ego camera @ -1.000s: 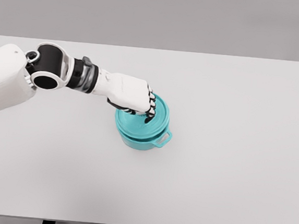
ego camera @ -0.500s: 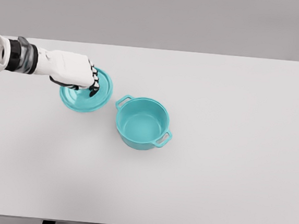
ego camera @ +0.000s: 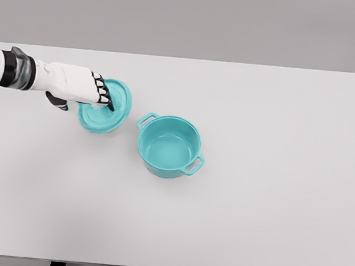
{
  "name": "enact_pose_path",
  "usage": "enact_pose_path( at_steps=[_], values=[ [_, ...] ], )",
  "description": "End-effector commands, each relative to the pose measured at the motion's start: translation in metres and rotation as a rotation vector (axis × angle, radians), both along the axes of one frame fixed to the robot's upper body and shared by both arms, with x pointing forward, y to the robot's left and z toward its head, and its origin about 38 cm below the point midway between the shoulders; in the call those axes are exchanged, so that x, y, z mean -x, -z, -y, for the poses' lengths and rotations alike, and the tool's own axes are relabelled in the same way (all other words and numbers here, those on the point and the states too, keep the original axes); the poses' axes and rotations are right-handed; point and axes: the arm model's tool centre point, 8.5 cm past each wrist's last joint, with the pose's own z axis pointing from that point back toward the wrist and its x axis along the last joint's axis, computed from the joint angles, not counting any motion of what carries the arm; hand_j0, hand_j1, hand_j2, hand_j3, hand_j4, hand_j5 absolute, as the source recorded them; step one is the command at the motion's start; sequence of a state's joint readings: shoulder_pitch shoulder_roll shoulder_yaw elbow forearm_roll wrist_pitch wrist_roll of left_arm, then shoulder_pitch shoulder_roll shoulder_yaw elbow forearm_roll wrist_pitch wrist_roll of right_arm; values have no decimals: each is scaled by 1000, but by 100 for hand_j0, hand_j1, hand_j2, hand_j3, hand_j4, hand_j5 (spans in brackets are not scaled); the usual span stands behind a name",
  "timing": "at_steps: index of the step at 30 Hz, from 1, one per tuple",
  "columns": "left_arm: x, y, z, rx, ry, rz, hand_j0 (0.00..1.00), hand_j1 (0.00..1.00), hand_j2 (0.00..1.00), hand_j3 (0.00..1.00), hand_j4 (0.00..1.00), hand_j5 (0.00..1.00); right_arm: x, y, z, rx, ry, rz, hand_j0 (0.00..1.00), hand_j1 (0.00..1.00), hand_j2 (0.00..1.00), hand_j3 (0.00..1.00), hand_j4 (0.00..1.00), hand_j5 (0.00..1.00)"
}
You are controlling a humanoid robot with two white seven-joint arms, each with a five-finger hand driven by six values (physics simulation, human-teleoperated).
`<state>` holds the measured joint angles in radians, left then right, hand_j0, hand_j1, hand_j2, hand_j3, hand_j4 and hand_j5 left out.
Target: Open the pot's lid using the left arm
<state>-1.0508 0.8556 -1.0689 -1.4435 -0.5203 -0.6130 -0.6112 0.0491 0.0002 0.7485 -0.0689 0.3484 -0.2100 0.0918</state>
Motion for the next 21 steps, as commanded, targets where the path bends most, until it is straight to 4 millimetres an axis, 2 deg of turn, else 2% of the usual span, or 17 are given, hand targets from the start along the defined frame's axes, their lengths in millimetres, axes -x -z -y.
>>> enact_pose_path(
  at_steps=[1, 11, 12, 13, 14, 17, 18, 21],
  values=[
    [-1, 0, -2, 3, -10, -2, 100, 100, 100, 100, 100, 100, 0, 0, 0, 0, 0, 0, 100, 100, 100, 100, 100, 100],
    [-1, -1, -7, 3, -20, -2, 100, 100, 100, 100, 100, 100, 0, 0, 0, 0, 0, 0, 100, 100, 100, 100, 100, 100],
    [0, 4, -15, -4, -38, -15, 100, 100, 100, 100, 100, 100, 1, 0, 0, 0, 0, -2, 100, 100, 100, 100, 100, 100],
    [3, 4, -35, 18, -89, -40, 100, 100, 100, 100, 100, 100, 0, 0, 0, 0, 0, 0, 100, 100, 100, 100, 100, 100],
    [5, 1, -37, 71, -101, -67, 100, 100, 100, 100, 100, 100, 1, 0, 0, 0, 0, -2, 100, 100, 100, 100, 100, 100],
    [-5, 9, -88, 140, -275, -132, 100, 100, 100, 100, 100, 100, 0, 0, 0, 0, 0, 0, 100, 100, 100, 100, 100, 100],
    [-8, 10, -97, 163, -308, -145, 100, 100, 100, 100, 100, 100, 1, 0, 0, 0, 0, -2, 100, 100, 100, 100, 100, 100],
    [-7, 13, -98, 163, -315, -152, 100, 100, 100, 100, 100, 100, 0, 0, 0, -1, 0, -1, 100, 100, 100, 100, 100, 100]
  ],
)
